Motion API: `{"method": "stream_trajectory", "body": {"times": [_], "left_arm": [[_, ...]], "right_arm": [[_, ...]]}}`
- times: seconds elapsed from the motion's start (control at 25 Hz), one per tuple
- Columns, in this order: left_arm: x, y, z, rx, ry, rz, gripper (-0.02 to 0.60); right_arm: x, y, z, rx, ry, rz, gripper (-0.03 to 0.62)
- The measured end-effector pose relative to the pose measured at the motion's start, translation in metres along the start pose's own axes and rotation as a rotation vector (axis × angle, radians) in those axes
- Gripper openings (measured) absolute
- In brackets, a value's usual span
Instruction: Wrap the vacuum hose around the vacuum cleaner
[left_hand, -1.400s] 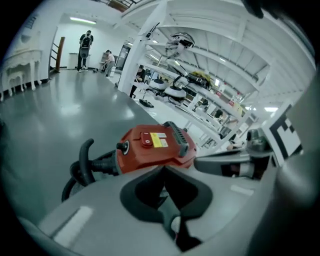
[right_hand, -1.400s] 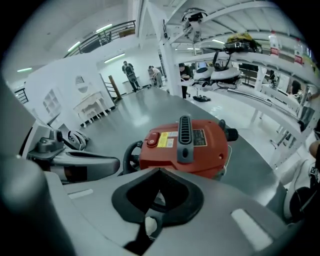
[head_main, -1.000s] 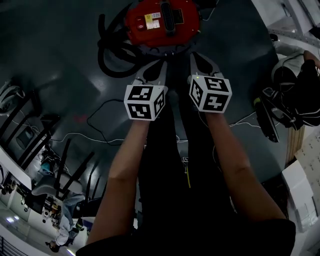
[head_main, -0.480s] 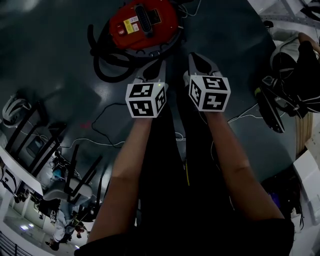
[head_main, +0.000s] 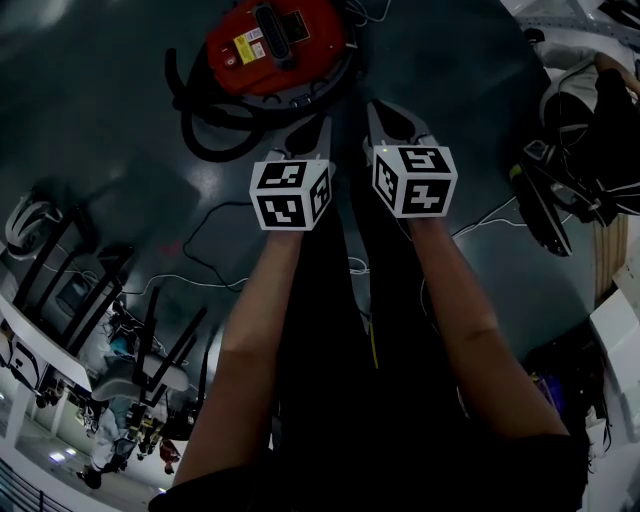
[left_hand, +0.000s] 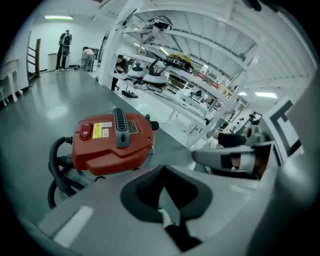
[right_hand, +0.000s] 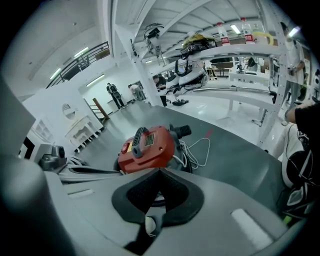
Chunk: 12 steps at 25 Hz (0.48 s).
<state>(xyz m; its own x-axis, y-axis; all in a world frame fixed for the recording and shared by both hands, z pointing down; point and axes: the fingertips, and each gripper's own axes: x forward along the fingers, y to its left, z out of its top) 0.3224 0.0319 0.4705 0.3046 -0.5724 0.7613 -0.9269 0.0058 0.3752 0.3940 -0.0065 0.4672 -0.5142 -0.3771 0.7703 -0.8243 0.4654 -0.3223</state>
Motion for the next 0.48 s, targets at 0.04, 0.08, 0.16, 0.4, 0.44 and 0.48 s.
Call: {"method": "stream_trajectory", "body": {"times": [0.04, 0.08, 0.16, 0.4, 0.44, 0.48], "left_arm": [[0.000, 0.000, 0.000, -0.001, 0.001, 0.000, 0.009], [-0.001, 0.001, -0.001, -0.002, 0.003, 0.000, 0.009], [-0.001, 0.001, -0.001, -0.001, 0.006, -0.001, 0.009], [-0.002, 0.006, -0.002, -0.011, 0.004, 0.001, 0.009], [-0.002, 0.006, -0.003, -0.011, 0.004, 0.000, 0.009], [-0.003, 0.007, -0.003, -0.011, 0.004, 0.000, 0.009]], "right_arm": [[0.000, 0.001, 0.000, -0.002, 0.004, 0.004, -0.006], [0.001, 0.003, 0.000, -0.004, 0.008, 0.008, -0.006], [0.002, 0.005, 0.000, -0.010, 0.011, 0.013, -0.006], [0.004, 0.013, 0.000, -0.022, 0.014, 0.029, -0.006], [0.005, 0.014, -0.001, -0.023, 0.015, 0.031, -0.006], [0.005, 0.015, -0.001, -0.025, 0.015, 0.033, -0.006]]}}
